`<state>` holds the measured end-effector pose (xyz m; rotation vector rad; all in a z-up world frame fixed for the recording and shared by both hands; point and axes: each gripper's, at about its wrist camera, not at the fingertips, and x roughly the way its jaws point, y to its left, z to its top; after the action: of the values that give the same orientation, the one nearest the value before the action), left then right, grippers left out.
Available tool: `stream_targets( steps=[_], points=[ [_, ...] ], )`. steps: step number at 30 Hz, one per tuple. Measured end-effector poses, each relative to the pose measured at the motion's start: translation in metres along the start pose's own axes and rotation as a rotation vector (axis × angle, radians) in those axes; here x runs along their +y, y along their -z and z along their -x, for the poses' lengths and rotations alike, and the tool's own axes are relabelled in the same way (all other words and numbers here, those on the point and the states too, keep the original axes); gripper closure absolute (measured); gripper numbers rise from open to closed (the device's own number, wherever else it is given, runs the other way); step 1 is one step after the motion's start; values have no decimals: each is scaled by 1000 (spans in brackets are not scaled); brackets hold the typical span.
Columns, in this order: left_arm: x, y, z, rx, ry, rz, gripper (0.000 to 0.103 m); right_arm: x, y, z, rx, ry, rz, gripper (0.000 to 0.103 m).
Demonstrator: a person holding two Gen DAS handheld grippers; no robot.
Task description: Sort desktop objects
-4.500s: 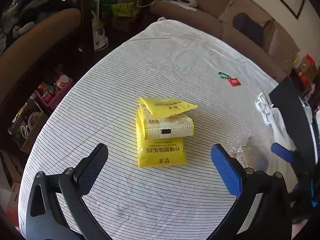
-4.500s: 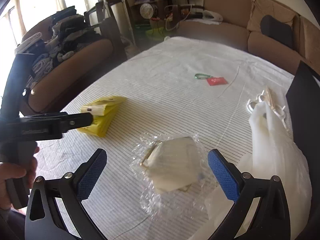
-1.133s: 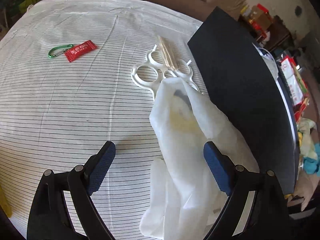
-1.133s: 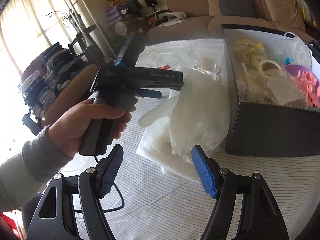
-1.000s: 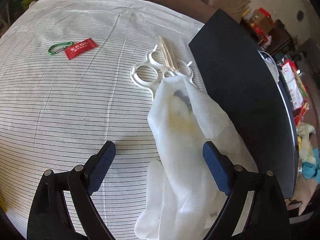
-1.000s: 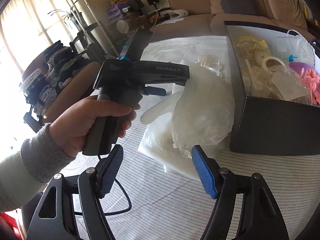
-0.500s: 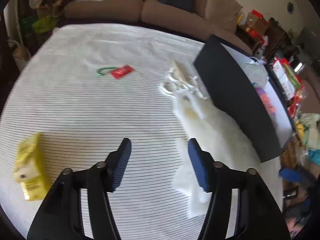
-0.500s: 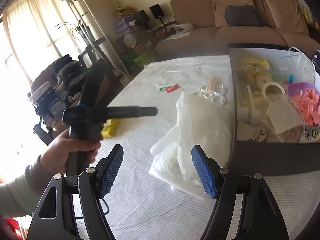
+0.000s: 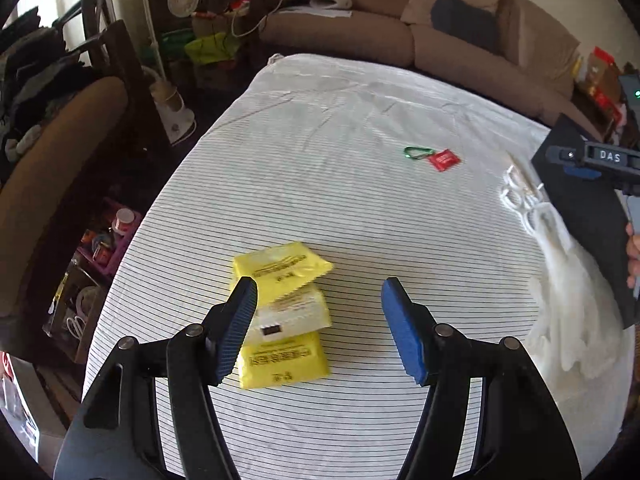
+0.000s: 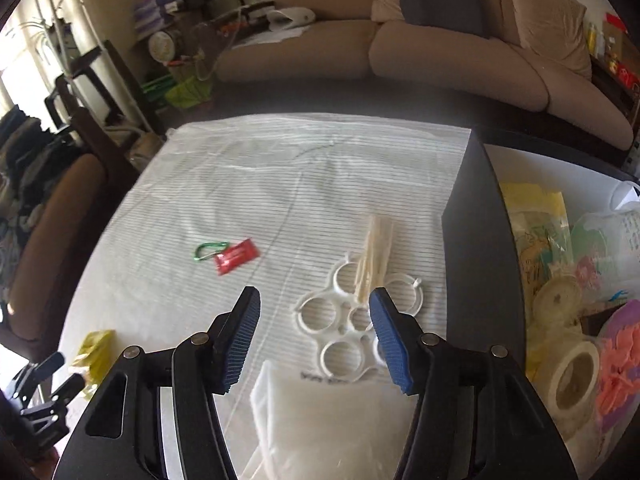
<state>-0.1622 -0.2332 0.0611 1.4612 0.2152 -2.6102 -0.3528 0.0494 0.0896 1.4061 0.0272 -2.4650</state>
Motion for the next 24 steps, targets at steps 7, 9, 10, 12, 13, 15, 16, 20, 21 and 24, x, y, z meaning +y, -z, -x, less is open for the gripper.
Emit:
stream_targets(
  steps=[7,9,10,12,13,15,16,20,21,24],
  points=[
    [39,-4,-16,49,22,109,26,-4,-16,-72,110,151,37,45],
    [43,-2,-21,71,53,121,24,-10,-16,-84,136,147,1,45],
    [42,-1,-25,85,54,115,23,-13,-15,-86,139,140,-13,43],
    [35,2,-31,106,28,77,22,-14,-13,-85,133,142,-3,54],
    [29,3,-32,109,9,49,22,-13,-12,-84,139,133,6,57],
    [18,5,-32,102,-38,-9,21,-8,-9,-80,142,117,34,62],
    [14,7,-33,99,-66,-37,19,-5,-8,-77,145,111,51,63],
    [9,8,-33,94,-92,-67,17,4,-3,-52,108,66,80,88],
    [11,6,-29,82,-84,-56,17,7,-1,-44,96,45,83,88],
    [22,-2,-19,50,-67,5,16,11,3,-20,71,-14,83,88]
  ],
)
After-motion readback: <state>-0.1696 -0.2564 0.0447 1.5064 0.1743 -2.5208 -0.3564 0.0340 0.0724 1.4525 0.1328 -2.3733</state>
